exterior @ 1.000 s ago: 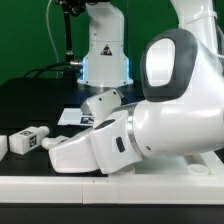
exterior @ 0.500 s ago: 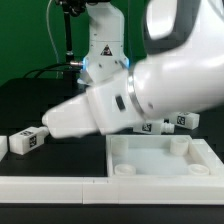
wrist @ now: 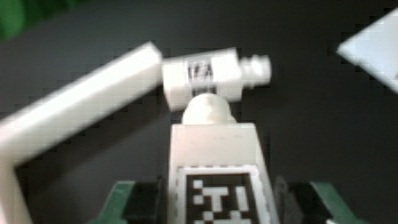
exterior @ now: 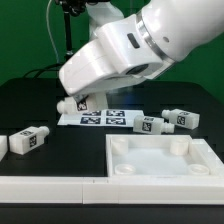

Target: Assemble one leg

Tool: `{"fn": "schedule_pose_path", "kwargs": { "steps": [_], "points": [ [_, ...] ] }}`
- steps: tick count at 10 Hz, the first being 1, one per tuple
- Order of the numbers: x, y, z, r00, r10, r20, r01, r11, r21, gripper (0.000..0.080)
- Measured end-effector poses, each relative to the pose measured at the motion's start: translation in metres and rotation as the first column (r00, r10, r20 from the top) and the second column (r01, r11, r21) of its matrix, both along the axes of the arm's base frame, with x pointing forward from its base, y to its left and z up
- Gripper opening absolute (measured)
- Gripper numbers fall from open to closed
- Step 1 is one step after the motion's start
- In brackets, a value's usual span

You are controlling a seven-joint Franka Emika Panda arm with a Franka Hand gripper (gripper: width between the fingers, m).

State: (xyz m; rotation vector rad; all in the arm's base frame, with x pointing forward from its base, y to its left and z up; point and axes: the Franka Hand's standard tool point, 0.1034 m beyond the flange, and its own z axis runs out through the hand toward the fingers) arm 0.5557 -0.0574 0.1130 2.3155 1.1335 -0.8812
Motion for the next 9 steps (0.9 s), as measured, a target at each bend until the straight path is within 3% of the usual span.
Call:
{"fn": "schedule_pose_path", "kwargs": {
  "steps": [2,5,7,9],
  "points": [
    [0.005,0.006,0.004,0.996,-0.021,0.084,0.016,0.998,0.057,0.0284],
    [0.013,0.080,0.030,0.962,-0.197,0.189,0.155,0.964,0.216,0.0284],
    [0.034,0.113,0.046,0.908,-0.330,0.256,0.224,0.902,0.368,0.0284],
    [0.046,0.116,0.053,0.888,-0.339,0.311,0.200,0.893,0.404,0.0284]
  ]
}}
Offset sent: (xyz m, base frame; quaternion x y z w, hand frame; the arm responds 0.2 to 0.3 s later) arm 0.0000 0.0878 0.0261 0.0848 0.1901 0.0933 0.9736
